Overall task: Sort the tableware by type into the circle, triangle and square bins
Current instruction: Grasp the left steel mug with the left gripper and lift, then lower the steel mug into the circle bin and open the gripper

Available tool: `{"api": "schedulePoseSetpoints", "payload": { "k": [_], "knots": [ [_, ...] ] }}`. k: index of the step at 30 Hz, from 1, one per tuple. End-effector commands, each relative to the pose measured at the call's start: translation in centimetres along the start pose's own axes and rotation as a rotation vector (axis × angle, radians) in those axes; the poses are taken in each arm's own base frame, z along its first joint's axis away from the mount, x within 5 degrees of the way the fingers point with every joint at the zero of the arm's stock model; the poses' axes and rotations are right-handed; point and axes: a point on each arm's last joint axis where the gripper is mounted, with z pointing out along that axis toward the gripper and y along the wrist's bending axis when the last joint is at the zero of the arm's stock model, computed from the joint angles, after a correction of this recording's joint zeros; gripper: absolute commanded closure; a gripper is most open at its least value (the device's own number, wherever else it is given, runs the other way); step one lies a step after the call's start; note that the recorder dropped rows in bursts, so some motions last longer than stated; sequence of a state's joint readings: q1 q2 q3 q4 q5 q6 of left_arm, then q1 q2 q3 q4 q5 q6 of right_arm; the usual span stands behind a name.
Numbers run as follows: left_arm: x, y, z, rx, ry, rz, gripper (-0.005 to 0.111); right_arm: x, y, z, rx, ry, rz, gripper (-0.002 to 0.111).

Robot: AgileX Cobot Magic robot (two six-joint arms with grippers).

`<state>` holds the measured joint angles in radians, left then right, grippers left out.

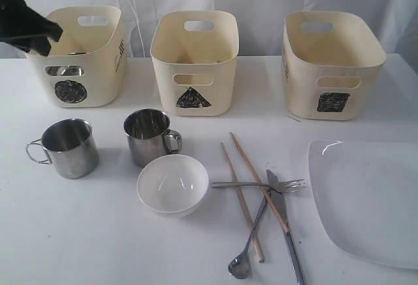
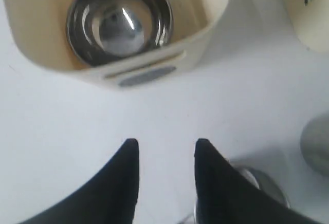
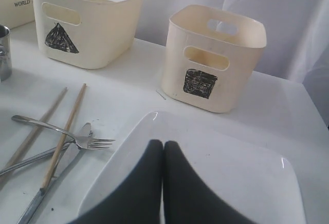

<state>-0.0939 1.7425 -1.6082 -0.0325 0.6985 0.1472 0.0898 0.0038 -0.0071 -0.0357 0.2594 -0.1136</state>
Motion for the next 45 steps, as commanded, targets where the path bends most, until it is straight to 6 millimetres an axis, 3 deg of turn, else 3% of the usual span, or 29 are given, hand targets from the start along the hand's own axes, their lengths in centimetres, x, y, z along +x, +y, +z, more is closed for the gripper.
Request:
{"api": "schedulePoseSetpoints", "payload": {
  "k": [1, 9, 20, 28, 30, 32, 34, 38, 41, 42, 44, 45],
  "knots": [
    [3.8, -1.2, -1.0, 0.043, 0.081, -0.012, 0.065, 0.2, 0.0, 0.0, -0.003, 0.001, 0.006, 0.108],
    [7.3, -2.2, 1.6, 0.084, 0.075, -0.032, 0.065, 0.2, 0.0, 0.0, -0.003, 0.001, 0.006, 0.108],
    [9.1, -2.4, 6.0, 0.100, 0.111, -0.045, 0.065, 0.2, 0.0, 0.0, -0.003, 0.001, 0.006, 0.108],
    [10.6, -2.3, 10.4, 0.107, 0.190, -0.067, 0.065, 0.2, 0.0, 0.0, -0.003, 0.001, 0.006, 0.108],
    [10.9, -2.3, 11.5, 0.105, 0.200, -0.072, 0.070, 0.2, 0.0, 0.0, -0.003, 0.001, 0.006, 0.108],
    [10.8, -2.2, 11.6, 0.098, 0.187, -0.073, 0.086, 0.2, 0.0, 0.0, -0.003, 0.001, 0.006, 0.108],
    [9.8, -2.1, 10.3, 0.097, 0.154, -0.064, 0.106, 0.2, 0.0, 0.0, -0.003, 0.001, 0.006, 0.108],
    [6.3, -1.8, 4.8, 0.076, 0.001, -0.024, 0.107, 0.2, 0.0, 0.0, -0.003, 0.001, 0.006, 0.108],
    [3.0, -1.5, -1.4, 0.027, -0.194, 0.023, 0.107, 0.2, 0.0, 0.0, -0.003, 0.001, 0.006, 0.108],
    [1.3, -1.2, -4.7, -0.020, -0.295, 0.068, 0.107, 0.2, 0.0, 0.0, -0.003, 0.001, 0.006, 0.108],
    [-0.8, -0.2, -7.2, -0.094, -0.390, 0.108, 0.107, 0.2, 0.0, 0.0, -0.003, 0.001, 0.006, 0.108],
    [-1.5, 0.2, -7.4, -0.110, -0.419, 0.108, 0.107, 0.2, 0.0, 0.0, -0.003, 0.001, 0.006, 0.108]
  ]
}}
